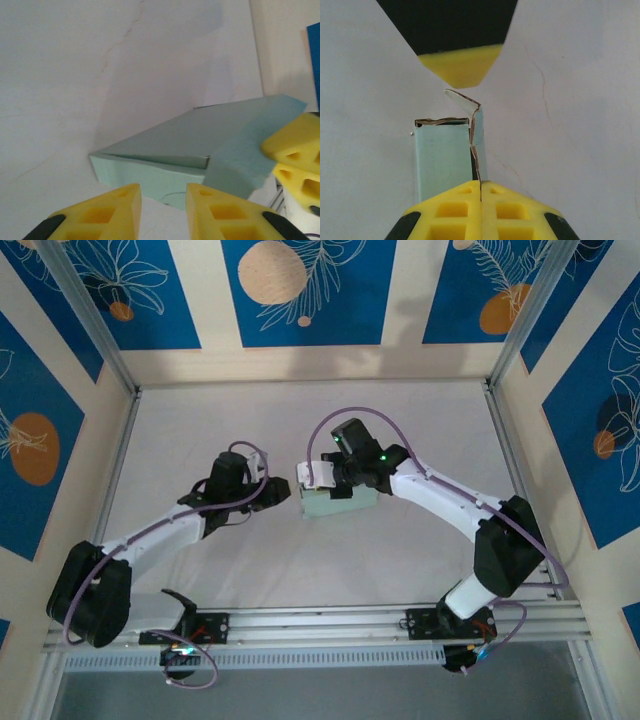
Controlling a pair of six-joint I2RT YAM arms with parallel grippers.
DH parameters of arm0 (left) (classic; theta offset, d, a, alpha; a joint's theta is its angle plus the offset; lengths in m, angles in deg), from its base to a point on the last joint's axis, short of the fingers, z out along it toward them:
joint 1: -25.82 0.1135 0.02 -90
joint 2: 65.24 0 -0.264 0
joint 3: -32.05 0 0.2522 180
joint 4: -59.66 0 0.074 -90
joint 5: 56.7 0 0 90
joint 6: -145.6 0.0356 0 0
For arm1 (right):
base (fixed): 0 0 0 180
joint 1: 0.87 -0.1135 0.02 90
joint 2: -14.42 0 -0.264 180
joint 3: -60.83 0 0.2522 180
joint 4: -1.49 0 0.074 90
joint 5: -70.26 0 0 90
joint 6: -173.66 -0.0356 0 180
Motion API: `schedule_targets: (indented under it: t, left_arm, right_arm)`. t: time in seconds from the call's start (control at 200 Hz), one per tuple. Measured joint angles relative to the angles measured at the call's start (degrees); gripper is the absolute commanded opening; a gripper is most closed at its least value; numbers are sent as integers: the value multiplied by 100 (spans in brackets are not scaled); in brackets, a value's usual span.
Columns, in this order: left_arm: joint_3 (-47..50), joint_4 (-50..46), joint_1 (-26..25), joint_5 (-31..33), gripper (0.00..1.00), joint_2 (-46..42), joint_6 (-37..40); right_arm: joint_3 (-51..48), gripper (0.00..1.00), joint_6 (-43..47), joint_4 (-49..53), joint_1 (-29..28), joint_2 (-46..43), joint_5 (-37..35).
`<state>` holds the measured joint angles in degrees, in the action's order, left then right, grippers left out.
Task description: Fold the paper box
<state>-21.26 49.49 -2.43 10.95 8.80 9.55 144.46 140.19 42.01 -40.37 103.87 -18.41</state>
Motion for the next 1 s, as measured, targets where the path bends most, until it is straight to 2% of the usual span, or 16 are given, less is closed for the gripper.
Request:
schedule_targets:
  t: [0.32,0.44,0.52,0.64,0.705,0.81,1.0]
  left_arm:
    - [-11,634,-11,-356,29,240,-356]
    - [-13,385,-9,-197,33,103,-352]
    - [-15,81,44,-7,41,-170,-378]
    - [-15,-232,258,142,42,-518,-579]
    - [-15,-240,315,140,41,-564,-673]
    - [-13,-232,328,81,40,-468,-782]
    - [11,-66,328,-114,37,-26,-850]
  right_arm:
    - [245,0,-129,127,26,197,59]
    - [319,0,-138,219,92,243,157]
    - [426,1,-160,367,151,284,245]
    - [697,13,-188,728,293,376,483]
    - [787,31,-166,938,361,378,632]
    - [960,53,-175,1368,485,378,874]
    - [1832,72,-295,2135,826,623,1381]
